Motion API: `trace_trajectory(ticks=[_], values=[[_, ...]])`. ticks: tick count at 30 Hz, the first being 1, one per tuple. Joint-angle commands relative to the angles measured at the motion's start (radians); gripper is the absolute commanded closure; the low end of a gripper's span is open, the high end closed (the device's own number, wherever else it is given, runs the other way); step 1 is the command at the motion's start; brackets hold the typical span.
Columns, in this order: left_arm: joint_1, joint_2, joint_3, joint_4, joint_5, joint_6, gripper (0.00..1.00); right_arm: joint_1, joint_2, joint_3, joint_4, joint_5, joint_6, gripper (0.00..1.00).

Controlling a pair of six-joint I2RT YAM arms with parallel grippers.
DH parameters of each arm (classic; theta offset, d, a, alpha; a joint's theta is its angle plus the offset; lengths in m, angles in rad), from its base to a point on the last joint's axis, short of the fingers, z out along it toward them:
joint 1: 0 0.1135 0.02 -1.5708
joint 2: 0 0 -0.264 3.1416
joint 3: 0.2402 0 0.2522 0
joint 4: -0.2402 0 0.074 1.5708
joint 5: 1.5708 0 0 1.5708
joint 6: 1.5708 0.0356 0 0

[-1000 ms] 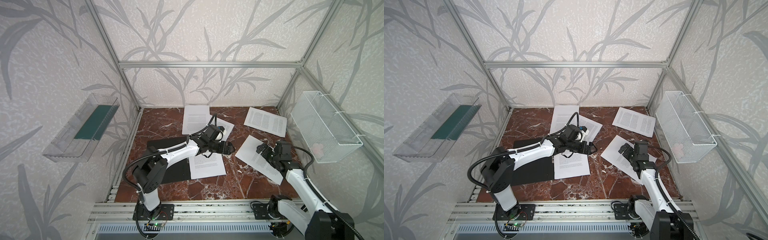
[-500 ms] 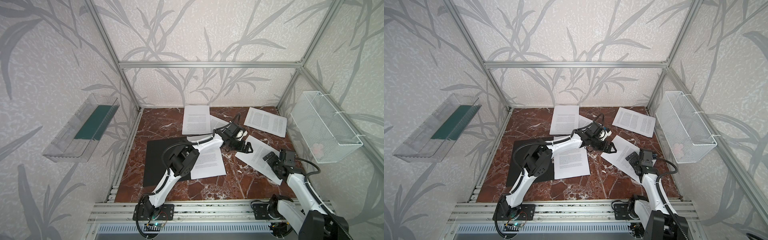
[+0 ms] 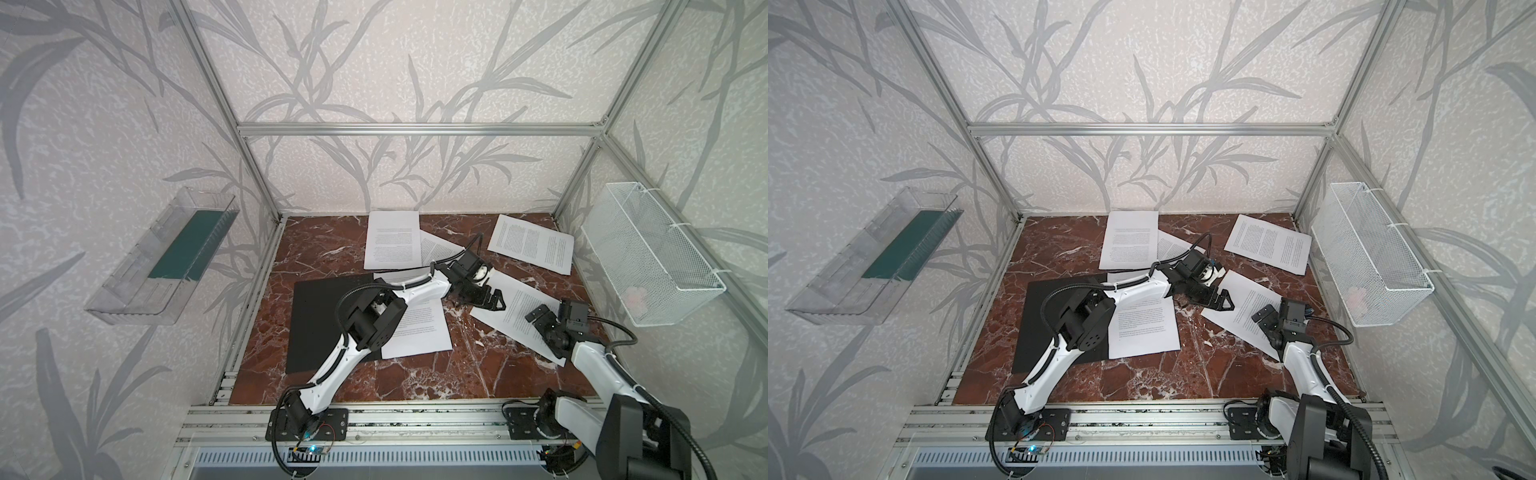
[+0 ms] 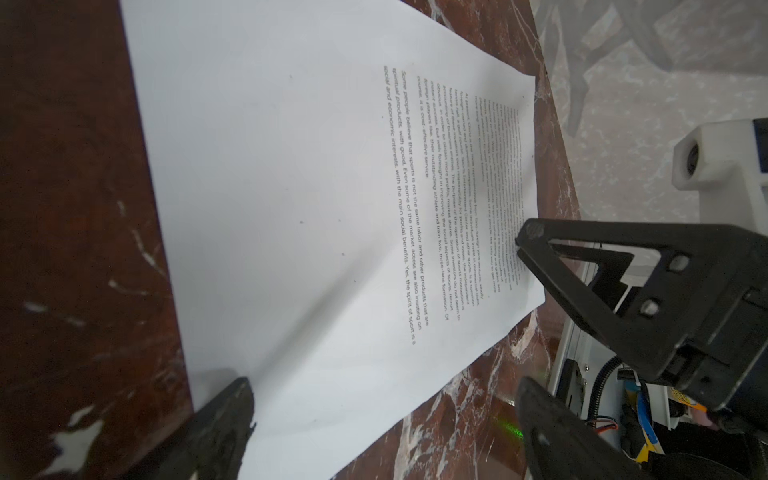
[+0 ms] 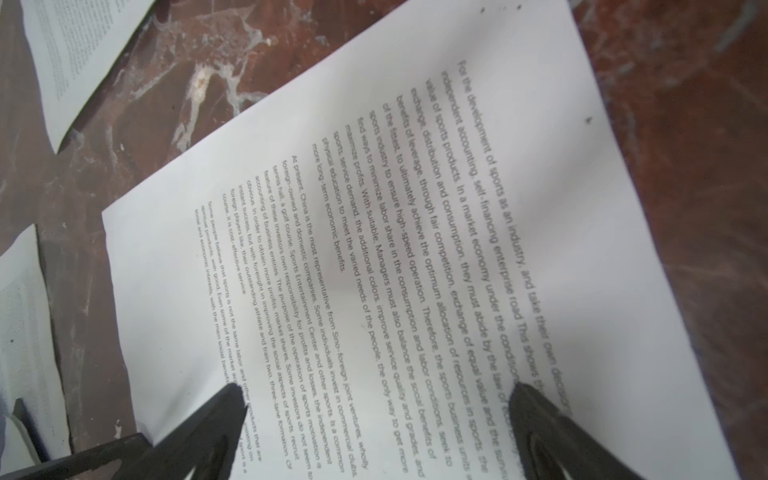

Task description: Put the files into the folder

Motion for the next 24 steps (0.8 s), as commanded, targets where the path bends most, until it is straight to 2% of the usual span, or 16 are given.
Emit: trace_trajectory(ticks=[1, 7, 10, 13, 17, 21, 24], values=[[0.001, -0.051, -0.149, -0.038, -0.090, -0.005, 0.01, 0.002, 0.094, 0.035, 0.122, -0.074, -0.045, 0.01], [0.001, -0.168, -0.338, 0.067, -0.118, -0.054, 0.01, 0.026, 0.369, 0.215, 0.194, -0.253, -0.087, 0.00], [-0.001, -0.180, -0.345, 0.106, -0.043, -0.069, 0.01, 0.039, 0.413, 0.266, 0.224, -0.291, -0.089, 0.00], [-0.011, -0.196, -0.318, 0.117, 0.005, -0.067, 0.01, 0.044, 0.356, 0.283, 0.200, -0.270, -0.090, 0.00], [-0.008, -0.228, -0.270, 0.119, 0.021, -0.066, 0.01, 0.043, 0.186, 0.249, 0.113, -0.170, -0.101, 0.01], [-0.003, -0.188, -0.160, 0.017, -0.020, -0.020, 0.01, 0.040, 0.039, 0.154, 0.079, -0.100, -0.089, 0.01], [0.007, -0.130, -0.080, -0.029, -0.017, -0.003, 0.01, 0.024, -0.015, 0.105, 0.042, -0.083, -0.089, 0.01]])
